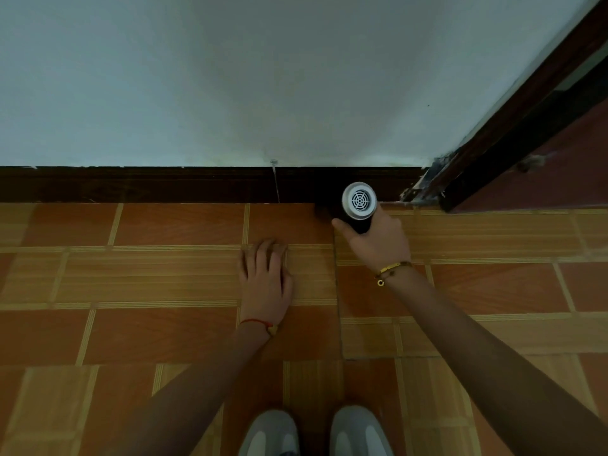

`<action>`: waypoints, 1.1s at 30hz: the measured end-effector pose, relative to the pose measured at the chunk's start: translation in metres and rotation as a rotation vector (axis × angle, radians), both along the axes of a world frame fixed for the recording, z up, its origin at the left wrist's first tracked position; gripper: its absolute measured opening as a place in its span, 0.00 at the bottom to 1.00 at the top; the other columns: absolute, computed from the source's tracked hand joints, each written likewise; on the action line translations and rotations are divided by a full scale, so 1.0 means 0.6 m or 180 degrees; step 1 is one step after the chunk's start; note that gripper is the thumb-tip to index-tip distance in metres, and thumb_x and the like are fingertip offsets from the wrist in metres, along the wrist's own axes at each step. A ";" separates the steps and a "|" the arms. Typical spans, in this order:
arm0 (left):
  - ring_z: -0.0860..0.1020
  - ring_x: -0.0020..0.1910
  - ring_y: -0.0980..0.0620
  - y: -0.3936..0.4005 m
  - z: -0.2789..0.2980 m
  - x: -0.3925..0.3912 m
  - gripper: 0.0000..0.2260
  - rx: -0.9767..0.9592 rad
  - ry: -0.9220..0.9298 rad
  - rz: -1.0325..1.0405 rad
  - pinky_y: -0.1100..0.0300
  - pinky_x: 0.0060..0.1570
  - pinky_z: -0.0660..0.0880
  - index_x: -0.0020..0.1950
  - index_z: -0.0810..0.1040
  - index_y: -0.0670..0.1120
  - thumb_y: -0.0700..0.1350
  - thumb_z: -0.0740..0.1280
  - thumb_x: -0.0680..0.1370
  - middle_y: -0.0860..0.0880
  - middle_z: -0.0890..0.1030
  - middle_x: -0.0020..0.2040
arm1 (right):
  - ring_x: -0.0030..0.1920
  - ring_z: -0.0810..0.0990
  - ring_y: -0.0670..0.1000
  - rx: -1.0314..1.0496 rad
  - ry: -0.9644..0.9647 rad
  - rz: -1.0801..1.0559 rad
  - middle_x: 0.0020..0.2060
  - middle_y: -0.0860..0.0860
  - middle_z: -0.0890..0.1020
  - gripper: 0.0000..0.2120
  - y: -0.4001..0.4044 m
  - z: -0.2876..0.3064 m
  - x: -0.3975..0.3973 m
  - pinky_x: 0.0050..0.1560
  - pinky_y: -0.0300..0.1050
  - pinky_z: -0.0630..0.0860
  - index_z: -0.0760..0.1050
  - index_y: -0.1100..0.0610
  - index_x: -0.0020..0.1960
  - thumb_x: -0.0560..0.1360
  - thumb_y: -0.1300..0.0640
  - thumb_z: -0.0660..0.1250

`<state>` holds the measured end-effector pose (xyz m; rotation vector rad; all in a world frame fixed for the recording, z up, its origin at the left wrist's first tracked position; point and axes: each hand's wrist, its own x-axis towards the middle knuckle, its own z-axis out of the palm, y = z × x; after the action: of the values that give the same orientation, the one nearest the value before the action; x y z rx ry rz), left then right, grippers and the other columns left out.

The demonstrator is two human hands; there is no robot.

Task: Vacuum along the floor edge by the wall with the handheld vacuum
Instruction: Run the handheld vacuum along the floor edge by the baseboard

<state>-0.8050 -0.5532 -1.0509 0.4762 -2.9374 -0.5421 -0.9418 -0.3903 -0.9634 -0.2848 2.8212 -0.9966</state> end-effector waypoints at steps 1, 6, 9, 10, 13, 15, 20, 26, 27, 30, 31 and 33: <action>0.67 0.70 0.43 -0.002 0.001 0.001 0.20 -0.0001 0.0024 -0.0016 0.38 0.74 0.56 0.69 0.70 0.47 0.48 0.58 0.78 0.45 0.70 0.70 | 0.56 0.79 0.53 -0.0030 -0.0019 0.0047 0.54 0.50 0.82 0.31 -0.007 0.000 -0.001 0.49 0.44 0.75 0.70 0.51 0.66 0.69 0.37 0.69; 0.67 0.70 0.42 -0.029 0.004 0.015 0.21 -0.0152 -0.0058 0.0060 0.37 0.73 0.58 0.69 0.71 0.46 0.50 0.56 0.78 0.44 0.72 0.69 | 0.56 0.79 0.53 -0.0104 -0.0105 0.0376 0.55 0.50 0.82 0.31 -0.046 -0.002 -0.003 0.50 0.45 0.77 0.70 0.51 0.67 0.69 0.36 0.69; 0.66 0.72 0.43 -0.050 0.003 0.026 0.21 -0.0199 -0.0117 0.0098 0.37 0.73 0.57 0.70 0.70 0.46 0.51 0.56 0.78 0.44 0.70 0.70 | 0.56 0.80 0.52 -0.0087 -0.0078 0.0438 0.55 0.51 0.82 0.31 -0.052 -0.003 -0.008 0.49 0.42 0.75 0.71 0.53 0.67 0.70 0.37 0.69; 0.65 0.72 0.43 -0.055 0.002 0.028 0.21 -0.0212 -0.0125 0.0075 0.37 0.73 0.57 0.71 0.69 0.46 0.51 0.56 0.79 0.45 0.70 0.71 | 0.56 0.80 0.52 -0.0115 -0.0072 0.0445 0.55 0.51 0.82 0.31 -0.049 -0.003 -0.010 0.48 0.40 0.73 0.71 0.53 0.66 0.70 0.37 0.69; 0.65 0.73 0.43 -0.060 -0.002 0.030 0.21 -0.0215 -0.0137 0.0029 0.37 0.74 0.56 0.71 0.69 0.46 0.50 0.56 0.79 0.45 0.70 0.71 | 0.56 0.80 0.52 -0.0118 -0.0031 0.0395 0.54 0.51 0.83 0.30 -0.027 -0.004 -0.018 0.48 0.38 0.71 0.73 0.53 0.65 0.70 0.38 0.70; 0.65 0.73 0.43 -0.059 -0.003 0.030 0.21 -0.0202 -0.0116 0.0038 0.37 0.74 0.56 0.71 0.69 0.47 0.50 0.57 0.79 0.45 0.70 0.71 | 0.56 0.80 0.52 -0.0114 -0.0028 0.0307 0.54 0.52 0.83 0.29 -0.003 -0.006 -0.024 0.48 0.40 0.72 0.73 0.54 0.64 0.69 0.38 0.70; 0.66 0.72 0.43 -0.059 -0.006 0.030 0.21 -0.0193 -0.0043 0.0035 0.38 0.74 0.56 0.71 0.69 0.46 0.49 0.58 0.78 0.45 0.70 0.71 | 0.52 0.80 0.52 -0.0078 0.0069 0.0014 0.49 0.52 0.83 0.26 0.047 -0.008 -0.034 0.46 0.38 0.69 0.75 0.56 0.59 0.69 0.39 0.71; 0.65 0.72 0.43 -0.059 -0.008 0.031 0.21 -0.0173 -0.0032 0.0042 0.37 0.73 0.56 0.70 0.69 0.47 0.50 0.57 0.78 0.45 0.70 0.70 | 0.54 0.80 0.51 -0.0176 -0.0146 0.0223 0.51 0.51 0.83 0.27 0.021 -0.009 -0.018 0.48 0.39 0.71 0.75 0.55 0.60 0.69 0.39 0.71; 0.65 0.72 0.43 -0.058 -0.007 0.031 0.21 -0.0149 -0.0038 0.0051 0.37 0.74 0.55 0.71 0.69 0.47 0.51 0.57 0.78 0.45 0.70 0.71 | 0.53 0.80 0.51 -0.0131 -0.0122 0.0296 0.51 0.51 0.83 0.27 0.014 -0.010 -0.014 0.47 0.38 0.70 0.75 0.55 0.59 0.69 0.38 0.71; 0.65 0.72 0.43 -0.058 -0.004 0.031 0.21 -0.0102 -0.0059 0.0041 0.37 0.74 0.56 0.71 0.69 0.47 0.50 0.56 0.78 0.45 0.70 0.71 | 0.53 0.80 0.51 -0.0107 -0.0107 0.0322 0.51 0.51 0.83 0.26 0.009 -0.008 -0.014 0.46 0.38 0.70 0.75 0.54 0.59 0.69 0.38 0.70; 0.65 0.72 0.43 -0.058 -0.003 0.032 0.21 -0.0094 -0.0066 0.0032 0.37 0.74 0.56 0.71 0.69 0.47 0.50 0.56 0.78 0.45 0.70 0.71 | 0.54 0.80 0.51 -0.0127 -0.0141 0.0250 0.51 0.51 0.83 0.27 0.015 -0.006 -0.018 0.46 0.39 0.70 0.75 0.55 0.59 0.69 0.38 0.70; 0.66 0.72 0.43 -0.059 -0.001 0.032 0.21 -0.0097 -0.0070 0.0034 0.37 0.74 0.56 0.71 0.69 0.47 0.50 0.57 0.78 0.45 0.70 0.71 | 0.52 0.80 0.51 -0.0120 -0.0122 0.0075 0.48 0.50 0.82 0.25 0.036 -0.001 -0.026 0.46 0.39 0.70 0.75 0.56 0.57 0.70 0.38 0.70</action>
<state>-0.7857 -0.5884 -1.0513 0.4973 -2.9575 -0.4932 -0.9577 -0.3689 -0.9638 -0.2991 2.7608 -1.0398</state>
